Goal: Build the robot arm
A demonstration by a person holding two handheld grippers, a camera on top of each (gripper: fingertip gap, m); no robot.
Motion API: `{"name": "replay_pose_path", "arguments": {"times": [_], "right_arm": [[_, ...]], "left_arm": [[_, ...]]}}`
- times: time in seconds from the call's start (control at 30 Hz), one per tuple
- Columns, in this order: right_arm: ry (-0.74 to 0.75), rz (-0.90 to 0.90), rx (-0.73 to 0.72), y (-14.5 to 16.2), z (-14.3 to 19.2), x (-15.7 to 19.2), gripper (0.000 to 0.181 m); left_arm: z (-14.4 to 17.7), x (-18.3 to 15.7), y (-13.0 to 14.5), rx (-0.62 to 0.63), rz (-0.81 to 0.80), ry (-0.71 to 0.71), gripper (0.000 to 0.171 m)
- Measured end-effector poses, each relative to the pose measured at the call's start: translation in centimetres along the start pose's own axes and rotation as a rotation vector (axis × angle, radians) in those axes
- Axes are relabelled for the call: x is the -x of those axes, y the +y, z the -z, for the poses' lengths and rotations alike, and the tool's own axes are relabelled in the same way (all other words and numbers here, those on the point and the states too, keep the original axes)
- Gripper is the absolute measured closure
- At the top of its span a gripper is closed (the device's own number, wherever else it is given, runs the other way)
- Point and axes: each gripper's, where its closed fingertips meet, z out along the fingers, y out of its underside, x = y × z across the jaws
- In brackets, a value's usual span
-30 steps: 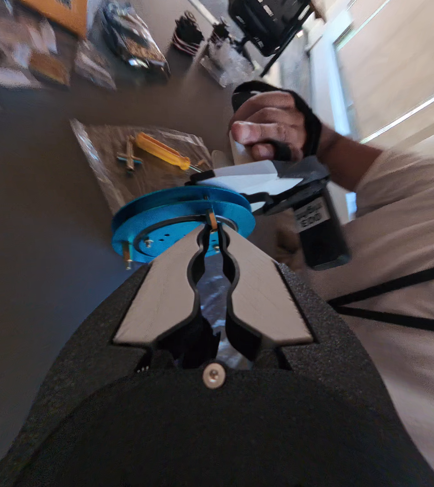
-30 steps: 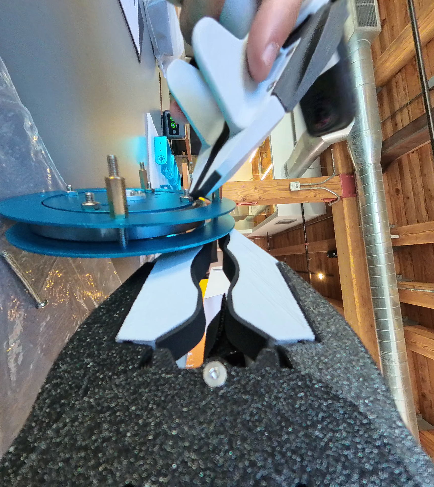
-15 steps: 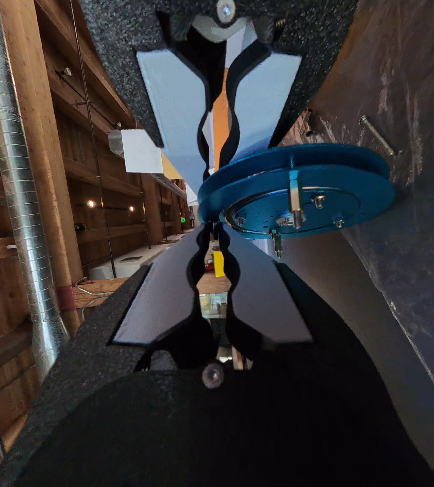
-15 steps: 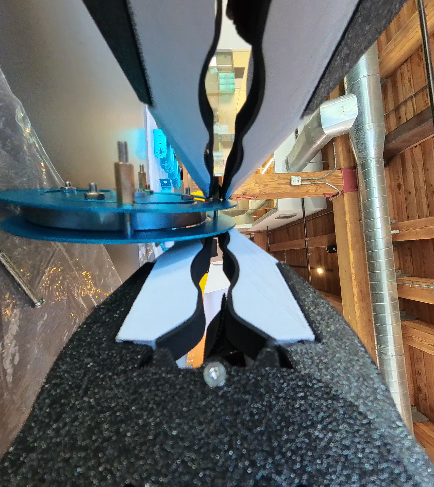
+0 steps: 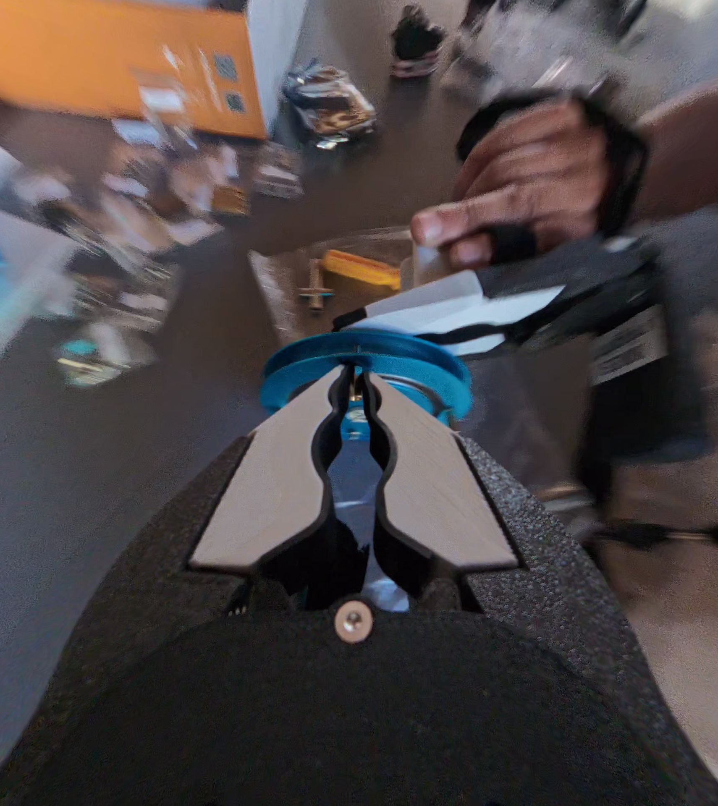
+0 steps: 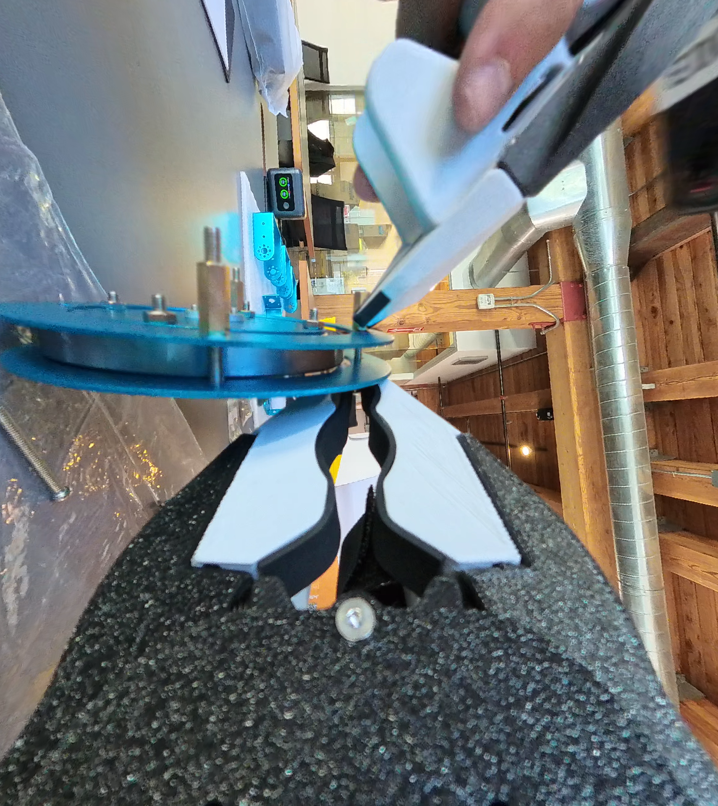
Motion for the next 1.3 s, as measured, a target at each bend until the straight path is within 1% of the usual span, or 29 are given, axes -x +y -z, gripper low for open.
{"name": "replay_pose_path", "arguments": {"times": [0.07, 0.1, 0.13, 0.2, 0.23, 0.27, 0.3, 0.33, 0.37, 0.4, 0.47, 0.53, 0.6, 0.67, 0.7, 0.77, 0.87, 0.9, 0.93, 0.97, 1.1, 1.2, 1.3], "right_arm": [[-0.001, -0.003, -0.009, -0.2, 0.1, 0.0, 0.179], [0.0, 0.0, -0.013, -0.4, 0.1, -0.1, 0.18], [0.002, 0.004, -0.006, -0.3, 0.0, -0.1, 0.179], [0.002, 0.006, -0.008, -0.4, -0.1, -0.1, 0.179], [0.0, 0.0, -0.008, -0.4, 0.0, -0.1, 0.179], [0.0, -0.003, -0.01, -0.4, 0.0, -0.1, 0.179], [0.001, -0.002, -0.013, -0.4, 0.1, -0.1, 0.179], [-0.001, -0.002, -0.008, -0.3, 0.0, -0.1, 0.179], [-0.005, -0.005, 0.0, -0.2, -0.1, 0.0, 0.179], [-0.009, -0.01, 0.005, 0.0, -0.2, 0.0, 0.179], [-0.01, -0.013, 0.006, 0.0, -0.2, 0.0, 0.179], [-0.007, -0.01, 0.004, -0.1, -0.2, 0.0, 0.179], [-0.008, -0.013, 0.0, -0.2, -0.1, 0.0, 0.179], [-0.004, -0.008, 0.0, -0.4, -0.1, 0.0, 0.18], [-0.004, -0.006, 0.001, -0.4, -0.1, 0.0, 0.179], [-0.007, -0.008, 0.008, -0.3, -0.2, 0.0, 0.179], [-0.007, -0.008, 0.011, -0.1, -0.1, 0.0, 0.179], [-0.004, -0.006, 0.015, -0.1, -0.2, 0.0, 0.179], [-0.001, -0.003, 0.017, 0.0, -0.2, 0.0, 0.179], [0.001, -0.001, 0.017, 0.0, -0.2, 0.0, 0.179], [0.006, -0.009, 0.011, -0.2, -0.1, 0.0, 0.179], [0.009, -0.008, 0.012, -0.3, -0.1, 0.0, 0.179], [0.012, -0.007, 0.01, -0.4, 0.0, -0.1, 0.179]], "left_arm": [[0.2, -0.3, 0.0, -0.007, 0.255, 0.244, 0.168], [0.3, -0.2, 0.0, -0.009, 0.351, 0.339, 0.168], [0.4, 0.0, 0.0, -0.018, 0.412, 0.398, 0.168], [0.5, 0.0, 0.0, -0.035, 0.414, 0.446, 0.167], [0.5, -0.1, 0.0, -0.052, 0.379, 0.439, 0.167], [0.5, -0.2, 0.0, -0.071, 0.312, 0.411, 0.167], [0.5, -0.2, 0.0, -0.088, 0.204, 0.354, 0.166], [0.4, 0.1, 0.1, -0.103, 0.061, 0.248, 0.162], [0.3, 0.8, 0.2, -0.115, -0.112, 0.099, 0.151], [0.4, 1.2, 0.3, -0.116, -0.308, -0.054, 0.146], [0.5, 1.0, 0.7, -0.078, -0.664, -0.309, 0.147], [0.5, 1.0, 0.9, -0.014, -0.901, -0.533, 0.149], [0.5, 1.2, 0.8, 0.042, -1.12, -0.725, 0.153], [0.7, 1.7, 0.4, 0.094, -1.297, -0.909, 0.158], [0.4, 1.8, 0.4, 0.111, -1.356, -0.96, 0.163], [0.3, 1.9, 0.1, 0.116, -1.433, -1.053, 0.166], [0.3, 1.9, -0.2, 0.133, -1.509, -1.133, 0.167], [0.3, 1.9, -0.2, 0.133, -1.513, -1.139, 0.167], [0.2, 1.9, -0.2, 0.125, -1.48, -1.111, 0.167], [0.2, 1.9, -0.1, 0.108, -1.397, -1.043, 0.167], [-0.1, 1.4, 0.5, 0.065, -0.924, -0.681, 0.167], [-0.3, 1.1, 0.8, 0.056, -0.621, -0.447, 0.168], [-0.4, 0.4, 1.0, 0.045, -0.278, -0.169, 0.167]]}}
